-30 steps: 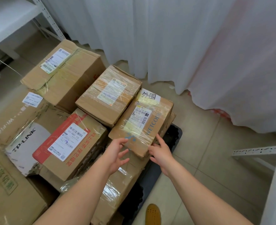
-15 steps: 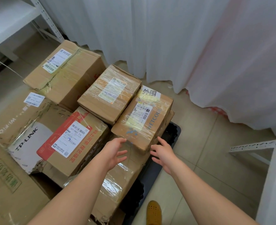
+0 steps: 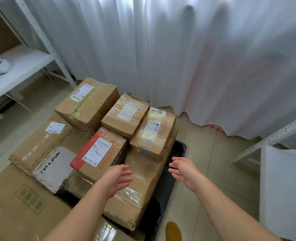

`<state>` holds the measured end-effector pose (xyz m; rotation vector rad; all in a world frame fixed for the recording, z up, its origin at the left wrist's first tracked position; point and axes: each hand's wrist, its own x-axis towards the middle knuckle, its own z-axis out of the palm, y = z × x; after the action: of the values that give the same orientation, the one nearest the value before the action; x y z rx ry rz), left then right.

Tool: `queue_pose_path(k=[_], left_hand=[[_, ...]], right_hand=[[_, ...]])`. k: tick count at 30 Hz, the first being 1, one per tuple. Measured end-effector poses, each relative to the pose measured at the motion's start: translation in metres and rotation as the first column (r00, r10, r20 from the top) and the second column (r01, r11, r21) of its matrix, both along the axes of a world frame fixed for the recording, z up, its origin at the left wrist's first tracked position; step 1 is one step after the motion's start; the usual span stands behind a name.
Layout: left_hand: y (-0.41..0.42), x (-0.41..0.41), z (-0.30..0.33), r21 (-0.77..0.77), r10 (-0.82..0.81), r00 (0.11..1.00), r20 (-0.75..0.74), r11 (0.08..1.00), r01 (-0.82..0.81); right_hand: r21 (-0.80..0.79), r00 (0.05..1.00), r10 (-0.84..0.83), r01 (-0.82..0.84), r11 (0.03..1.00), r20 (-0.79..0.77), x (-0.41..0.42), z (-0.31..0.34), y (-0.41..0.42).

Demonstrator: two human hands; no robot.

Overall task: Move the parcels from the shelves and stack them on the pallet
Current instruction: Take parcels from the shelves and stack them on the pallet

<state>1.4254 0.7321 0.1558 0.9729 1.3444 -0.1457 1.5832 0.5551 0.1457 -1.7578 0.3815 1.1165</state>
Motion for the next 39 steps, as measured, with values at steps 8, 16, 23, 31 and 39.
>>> queue_pose_path(k=[8, 16, 23, 31, 39], left_hand=[[-0.023, -0.100, 0.084, 0.078, -0.159, 0.983, 0.098, 0.985, 0.151], [-0.079, -0.159, 0.159, 0.111, -0.280, 0.939, 0.201, 0.959, 0.262], [-0.143, -0.207, 0.203, 0.174, -0.398, 0.871, 0.288, 0.916, 0.361], [-0.209, -0.316, 0.218, 0.148, -0.406, 0.877, 0.255, 0.913, 0.380], [-0.238, -0.404, 0.250, 0.168, -0.454, 0.847, 0.275, 0.891, 0.423]], right_hand=[[0.117, 0.979, -0.157, 0.142, 0.983, 0.131, -0.115, 0.108, -0.044], [0.226, 0.946, -0.215, 0.161, 0.961, 0.243, -0.206, 0.205, -0.119], [0.268, 0.887, -0.262, 0.166, 0.949, 0.380, -0.281, 0.266, -0.183], [0.274, 0.897, -0.303, 0.217, 0.937, 0.322, -0.407, 0.252, -0.250], [0.271, 0.885, -0.368, 0.295, 0.917, 0.284, -0.505, 0.254, -0.287]])
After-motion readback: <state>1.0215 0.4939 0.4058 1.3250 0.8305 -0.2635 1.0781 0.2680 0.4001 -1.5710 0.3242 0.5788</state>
